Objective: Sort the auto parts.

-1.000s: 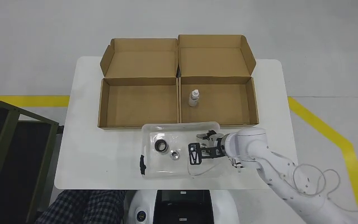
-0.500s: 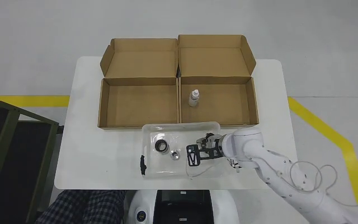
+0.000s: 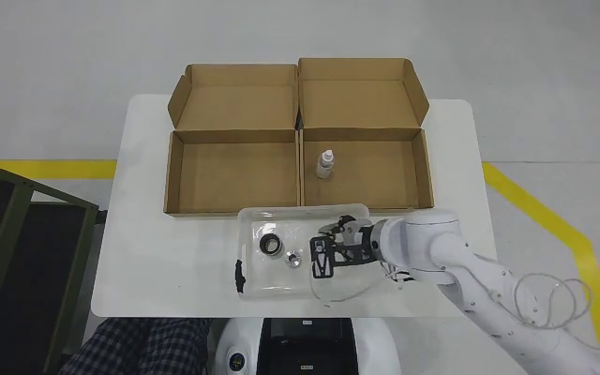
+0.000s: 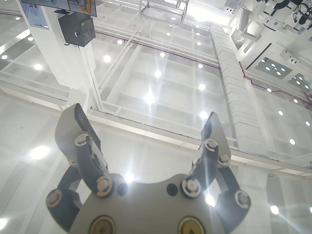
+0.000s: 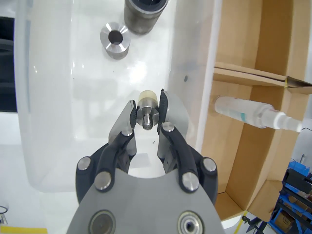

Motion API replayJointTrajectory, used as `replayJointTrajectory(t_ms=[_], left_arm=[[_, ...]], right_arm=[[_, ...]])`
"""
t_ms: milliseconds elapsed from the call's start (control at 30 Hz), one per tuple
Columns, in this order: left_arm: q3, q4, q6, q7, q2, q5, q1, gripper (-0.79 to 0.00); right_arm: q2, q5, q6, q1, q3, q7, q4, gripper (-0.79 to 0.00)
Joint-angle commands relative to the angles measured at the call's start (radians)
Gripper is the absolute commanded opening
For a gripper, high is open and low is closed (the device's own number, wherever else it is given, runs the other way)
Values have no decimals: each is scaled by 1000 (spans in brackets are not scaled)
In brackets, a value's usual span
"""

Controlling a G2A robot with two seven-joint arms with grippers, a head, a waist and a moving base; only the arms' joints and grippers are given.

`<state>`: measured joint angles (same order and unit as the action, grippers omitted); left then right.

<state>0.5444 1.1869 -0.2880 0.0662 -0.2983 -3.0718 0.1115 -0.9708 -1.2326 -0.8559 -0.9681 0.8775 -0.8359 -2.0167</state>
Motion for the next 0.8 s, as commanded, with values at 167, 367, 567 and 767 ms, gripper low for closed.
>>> replayJointTrajectory(t_ms=[167, 367, 567, 767], left_arm=[[0, 0, 0, 0, 0, 0, 0, 0], [0, 0, 0, 0, 0, 0, 0, 0], [0, 0, 0, 0, 0, 0, 0, 0], [0, 0, 0, 0, 0, 0, 0, 0]], right_arm=[[13, -71, 65, -55, 102, 244, -41, -785], [16, -192, 178, -108, 169, 516, -71, -785], [11, -162, 275, -149, 209, 740, -63, -785], [1, -78, 309, -164, 217, 842, -55, -785]])
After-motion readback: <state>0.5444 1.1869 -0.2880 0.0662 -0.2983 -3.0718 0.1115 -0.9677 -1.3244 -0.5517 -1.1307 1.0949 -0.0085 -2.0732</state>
